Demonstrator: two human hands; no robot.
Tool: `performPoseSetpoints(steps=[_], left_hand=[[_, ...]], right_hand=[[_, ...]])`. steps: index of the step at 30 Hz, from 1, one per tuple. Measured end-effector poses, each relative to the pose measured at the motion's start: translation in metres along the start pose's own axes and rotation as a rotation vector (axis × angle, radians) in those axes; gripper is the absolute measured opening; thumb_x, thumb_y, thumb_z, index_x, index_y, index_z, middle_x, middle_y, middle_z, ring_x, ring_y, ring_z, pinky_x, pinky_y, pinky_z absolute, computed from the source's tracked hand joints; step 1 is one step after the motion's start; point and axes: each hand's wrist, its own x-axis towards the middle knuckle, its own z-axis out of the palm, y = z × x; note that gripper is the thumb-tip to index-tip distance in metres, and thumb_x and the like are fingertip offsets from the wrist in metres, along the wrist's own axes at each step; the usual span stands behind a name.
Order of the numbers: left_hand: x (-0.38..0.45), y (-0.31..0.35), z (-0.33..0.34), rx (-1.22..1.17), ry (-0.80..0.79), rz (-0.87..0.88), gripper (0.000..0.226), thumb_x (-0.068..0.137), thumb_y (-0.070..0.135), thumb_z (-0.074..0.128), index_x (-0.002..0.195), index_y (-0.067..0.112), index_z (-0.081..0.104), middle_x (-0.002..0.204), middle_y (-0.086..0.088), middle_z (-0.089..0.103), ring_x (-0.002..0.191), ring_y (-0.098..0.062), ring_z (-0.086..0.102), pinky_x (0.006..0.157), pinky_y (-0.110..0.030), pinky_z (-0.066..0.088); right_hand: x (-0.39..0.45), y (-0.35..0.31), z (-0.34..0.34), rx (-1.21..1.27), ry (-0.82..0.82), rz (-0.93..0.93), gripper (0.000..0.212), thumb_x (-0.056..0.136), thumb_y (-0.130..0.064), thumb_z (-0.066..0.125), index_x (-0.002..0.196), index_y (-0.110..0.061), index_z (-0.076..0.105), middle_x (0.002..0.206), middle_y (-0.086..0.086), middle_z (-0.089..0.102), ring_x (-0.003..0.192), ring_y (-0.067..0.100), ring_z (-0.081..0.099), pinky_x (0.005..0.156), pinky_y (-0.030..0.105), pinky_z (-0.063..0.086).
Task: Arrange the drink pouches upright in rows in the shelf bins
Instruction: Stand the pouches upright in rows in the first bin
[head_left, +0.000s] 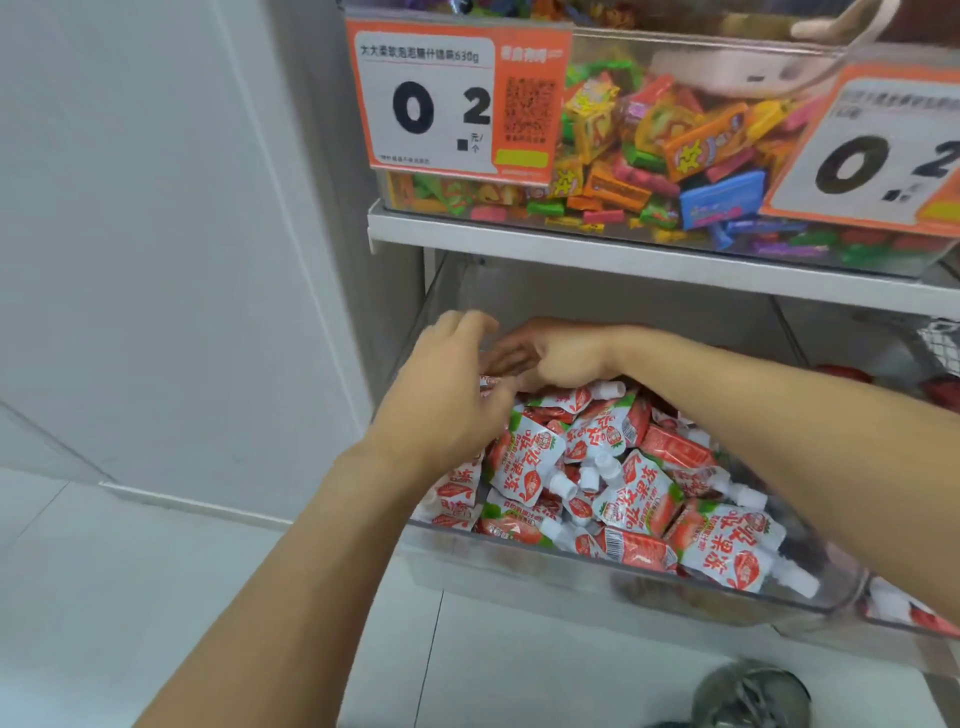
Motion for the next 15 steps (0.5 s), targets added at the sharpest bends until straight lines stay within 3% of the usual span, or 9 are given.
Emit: performPoseSetpoints(steps=[3, 5, 8, 11, 13, 15], left_hand=[[0.013, -0.011, 0.011, 0.112, -0.276, -0.11, 0.052, 0.088, 0.037, 0.061, 0.133, 0.017, 0.046, 0.129, -0.007, 0.054, 0.116, -0.024, 0.052, 0.089, -0.031, 0.043], [0.018, -0.013, 0.012, 0.148, -0.364, -0.144, 0.046, 0.089, 0.038, 0.061, 0.13, 0.019, 0.051, 0.124, -0.004, 0.06, 0.108, -0.023, 0.057, 0.078, -0.026, 0.043], [0.019, -0.012, 0.012, 0.178, -0.361, -0.129, 0.038, 0.09, 0.034, 0.062, 0.125, 0.018, 0.056, 0.118, -0.003, 0.063, 0.09, -0.019, 0.054, 0.072, -0.024, 0.038], [0.019, -0.013, 0.014, 0.206, -0.329, -0.131, 0.035, 0.088, 0.031, 0.066, 0.119, 0.017, 0.061, 0.116, -0.003, 0.063, 0.081, -0.014, 0.049, 0.07, -0.024, 0.039], [0.019, -0.015, 0.015, 0.219, -0.315, -0.134, 0.035, 0.086, 0.032, 0.068, 0.117, 0.017, 0.064, 0.114, -0.003, 0.062, 0.081, -0.014, 0.05, 0.07, -0.024, 0.04], [0.018, -0.015, 0.015, 0.226, -0.295, -0.124, 0.033, 0.084, 0.033, 0.07, 0.113, 0.016, 0.067, 0.109, -0.002, 0.064, 0.082, -0.015, 0.055, 0.069, -0.025, 0.044]], right_hand=[[-0.003, -0.001, -0.017, -0.221, 0.23, -0.015, 0.037, 0.086, -0.017, 0.074, 0.122, -0.014, 0.065, 0.118, -0.001, 0.068, 0.11, 0.016, 0.064, 0.097, 0.029, 0.05], [-0.012, 0.006, -0.029, -0.355, 0.25, 0.059, 0.05, 0.081, -0.033, 0.079, 0.126, -0.017, 0.063, 0.125, -0.001, 0.065, 0.113, 0.016, 0.061, 0.098, 0.03, 0.049], [-0.028, 0.012, -0.039, -0.403, 0.086, 0.166, 0.071, 0.071, -0.054, 0.082, 0.13, -0.024, 0.058, 0.128, -0.007, 0.061, 0.111, 0.012, 0.058, 0.094, 0.026, 0.046], [-0.046, 0.003, -0.043, -0.461, -0.052, 0.191, 0.077, 0.059, -0.059, 0.086, 0.127, -0.031, 0.061, 0.124, -0.014, 0.06, 0.112, 0.011, 0.058, 0.101, 0.029, 0.046], [-0.055, -0.003, -0.044, -0.536, -0.083, 0.197, 0.074, 0.059, -0.06, 0.085, 0.125, -0.033, 0.065, 0.125, -0.016, 0.059, 0.113, 0.011, 0.056, 0.104, 0.031, 0.044], [-0.062, -0.003, -0.041, -0.557, -0.04, 0.155, 0.056, 0.07, -0.054, 0.082, 0.119, -0.031, 0.069, 0.118, -0.013, 0.063, 0.106, 0.011, 0.058, 0.099, 0.031, 0.047]])
